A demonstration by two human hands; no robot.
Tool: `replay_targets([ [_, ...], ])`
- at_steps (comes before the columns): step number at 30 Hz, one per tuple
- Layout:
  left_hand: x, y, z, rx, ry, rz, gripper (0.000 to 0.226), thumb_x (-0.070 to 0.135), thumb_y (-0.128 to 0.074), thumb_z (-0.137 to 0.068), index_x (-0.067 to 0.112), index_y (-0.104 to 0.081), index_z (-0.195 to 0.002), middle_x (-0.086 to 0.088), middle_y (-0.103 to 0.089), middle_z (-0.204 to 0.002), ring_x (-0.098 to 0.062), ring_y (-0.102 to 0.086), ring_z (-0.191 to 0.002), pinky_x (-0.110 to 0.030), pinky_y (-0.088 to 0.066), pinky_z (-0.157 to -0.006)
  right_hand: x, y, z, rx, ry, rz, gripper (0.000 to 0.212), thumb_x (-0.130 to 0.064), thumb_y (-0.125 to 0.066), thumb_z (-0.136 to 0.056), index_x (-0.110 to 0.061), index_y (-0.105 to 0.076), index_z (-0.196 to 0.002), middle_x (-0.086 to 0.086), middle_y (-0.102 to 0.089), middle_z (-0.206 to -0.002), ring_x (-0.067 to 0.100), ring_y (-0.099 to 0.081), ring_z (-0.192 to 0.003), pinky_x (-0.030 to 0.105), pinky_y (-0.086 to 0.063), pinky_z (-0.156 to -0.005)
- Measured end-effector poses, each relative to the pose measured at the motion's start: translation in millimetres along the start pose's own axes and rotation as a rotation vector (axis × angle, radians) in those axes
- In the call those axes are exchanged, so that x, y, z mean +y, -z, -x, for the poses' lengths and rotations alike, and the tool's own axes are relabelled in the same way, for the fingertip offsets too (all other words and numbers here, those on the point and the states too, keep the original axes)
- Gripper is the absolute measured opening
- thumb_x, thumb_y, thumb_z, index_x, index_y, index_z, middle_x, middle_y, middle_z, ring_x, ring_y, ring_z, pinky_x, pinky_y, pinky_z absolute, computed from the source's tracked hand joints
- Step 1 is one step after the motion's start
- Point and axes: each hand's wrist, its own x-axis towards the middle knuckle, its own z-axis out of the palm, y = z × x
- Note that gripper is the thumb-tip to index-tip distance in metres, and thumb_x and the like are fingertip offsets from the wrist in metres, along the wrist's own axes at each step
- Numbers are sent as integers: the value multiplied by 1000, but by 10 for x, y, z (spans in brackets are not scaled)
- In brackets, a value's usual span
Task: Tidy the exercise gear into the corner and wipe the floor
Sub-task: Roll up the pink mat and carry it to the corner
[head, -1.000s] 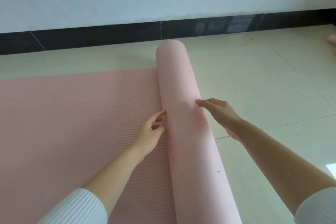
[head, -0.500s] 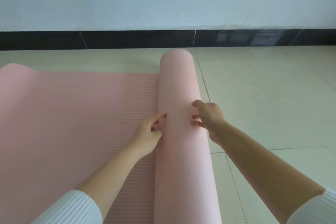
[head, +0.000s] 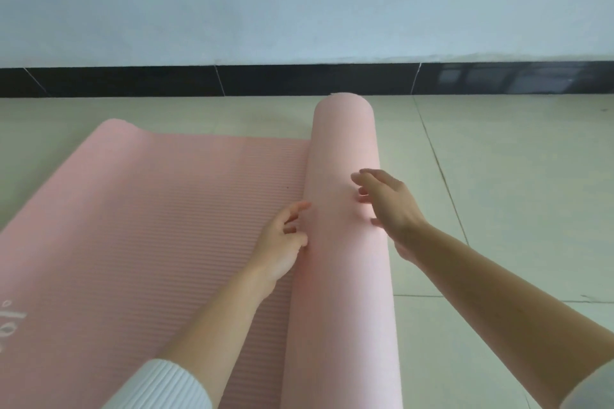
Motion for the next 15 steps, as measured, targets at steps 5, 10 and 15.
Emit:
replay_targets([
  [5,-28,345,21,110,48,20,19,24,-53,-92,29,-71,-93,24,-65,-79,15,-59,-68,-19,-40,-61,-67,-377,-29,-33,-190,-215,28,-23,-58,-89,-1,-54,-107,11,-55,-90,26,-62,-70,43,-59,-74],
  [10,-181,673,27,5,200,-18,31,41,-63,-80,21,-69,-103,9,-72,-84,-7,-67,-70,-22,-46,-57,-197,-777,-107,-110,-19,328,26,-35,-54,-87,-15,-70,-94,2,-51,-96,21,-46,-90,38,-45,-85],
  [15,-267,1008,-26,199,48,18,43,15,-58,-82,36,-56,-119,2,-60,-115,-8,-60,-90,-23,-46,-69,-320,-1259,-21,-169,84,490,26,-43,-49,-86,-31,-72,-86,-7,-37,-114,22,-26,-124,50,-32,-103],
])
